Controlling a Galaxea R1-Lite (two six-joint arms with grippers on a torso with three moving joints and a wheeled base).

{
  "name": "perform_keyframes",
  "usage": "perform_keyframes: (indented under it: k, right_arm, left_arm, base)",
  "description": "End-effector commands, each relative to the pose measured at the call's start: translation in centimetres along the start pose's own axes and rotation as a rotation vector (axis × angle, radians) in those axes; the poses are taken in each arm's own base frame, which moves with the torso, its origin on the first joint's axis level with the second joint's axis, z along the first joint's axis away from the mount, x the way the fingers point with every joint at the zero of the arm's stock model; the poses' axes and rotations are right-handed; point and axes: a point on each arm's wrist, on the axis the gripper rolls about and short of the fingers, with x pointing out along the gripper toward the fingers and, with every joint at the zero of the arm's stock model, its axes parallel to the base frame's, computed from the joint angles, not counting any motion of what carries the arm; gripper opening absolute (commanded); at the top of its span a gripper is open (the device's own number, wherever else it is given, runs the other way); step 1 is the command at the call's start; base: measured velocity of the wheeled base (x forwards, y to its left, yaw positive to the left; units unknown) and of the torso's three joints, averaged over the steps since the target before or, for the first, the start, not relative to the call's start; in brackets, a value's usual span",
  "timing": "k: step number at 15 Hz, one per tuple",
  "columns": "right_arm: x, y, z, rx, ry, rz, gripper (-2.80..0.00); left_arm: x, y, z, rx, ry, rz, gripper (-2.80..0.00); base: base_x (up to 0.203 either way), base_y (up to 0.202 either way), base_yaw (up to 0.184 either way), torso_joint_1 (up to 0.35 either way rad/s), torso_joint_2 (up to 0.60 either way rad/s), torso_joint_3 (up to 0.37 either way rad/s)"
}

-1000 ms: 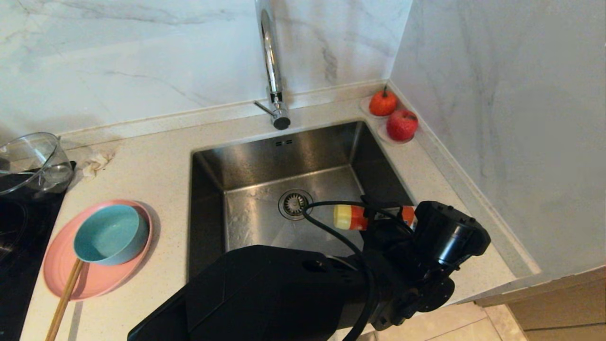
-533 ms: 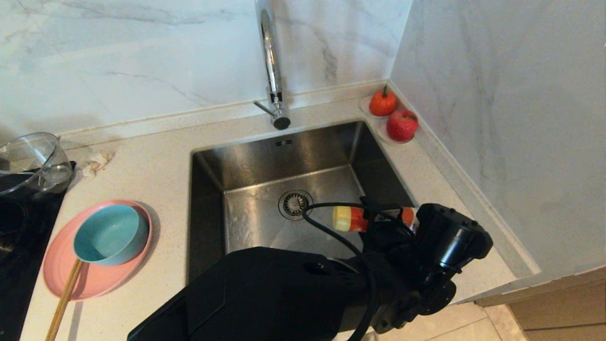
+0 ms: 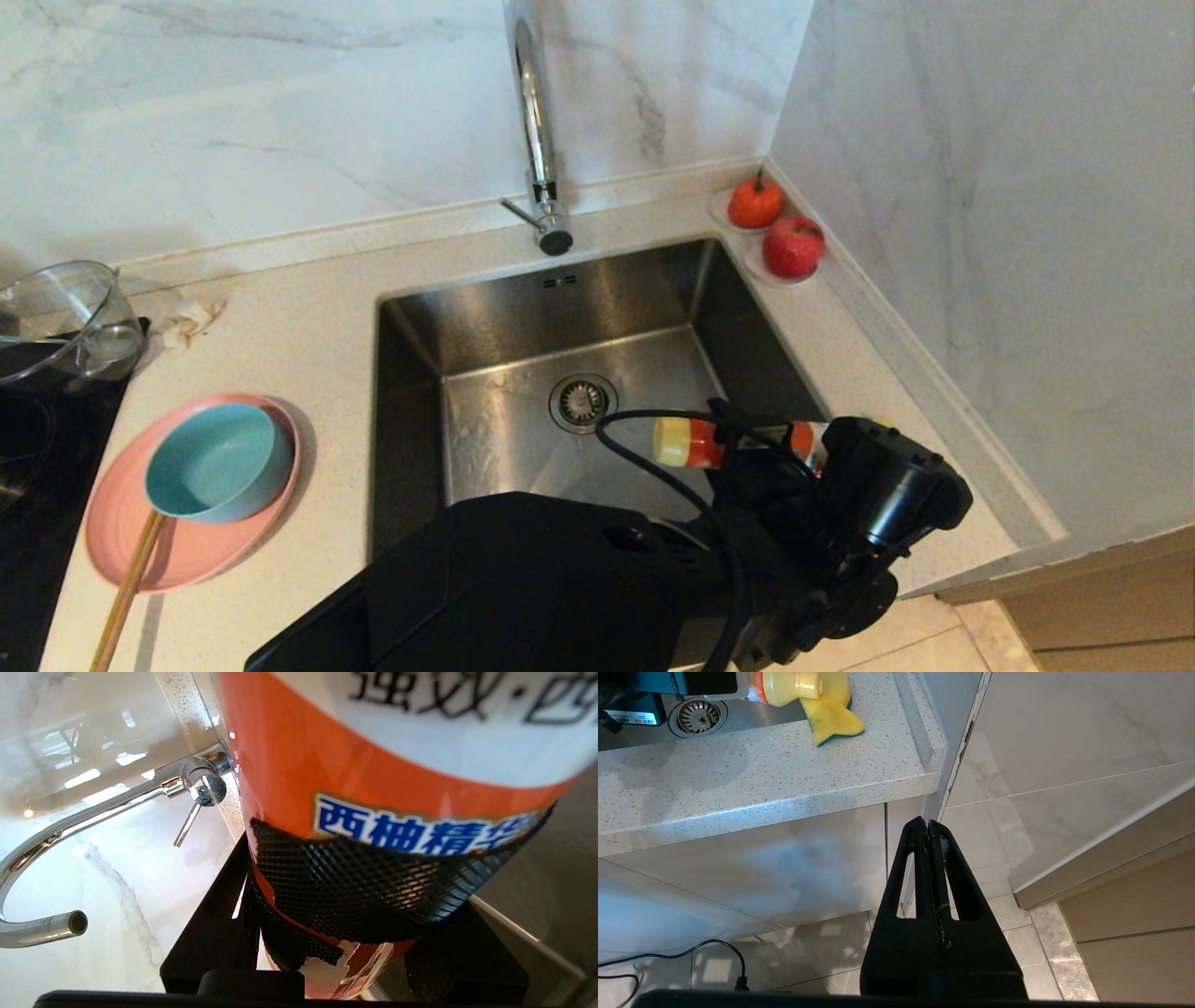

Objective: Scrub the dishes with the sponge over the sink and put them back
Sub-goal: Squeeze it onto the sponge

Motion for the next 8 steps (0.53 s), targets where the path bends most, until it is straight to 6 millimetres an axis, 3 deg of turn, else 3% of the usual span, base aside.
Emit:
perform_keyframes:
  k: [1,8]
  right_arm:
    - [0.01,0.0,0.01,0.0,0.0,0.001,-2.8]
    - [0.01,0.0,0.01,0.0,0.0,0.001,-2.8]
  left_arm:
    - [-0.08,0.13,-0.35,0.009,0.008,0.001,-2.8]
    - [0.06,0.54,-0.31,-0.019,0.006,0.014,-2.8]
  base:
    - [0.0,0.0,0.0,0.0,0.0,0.0]
    - [0.0,0.0,0.0,0.0,0.0,0.0]
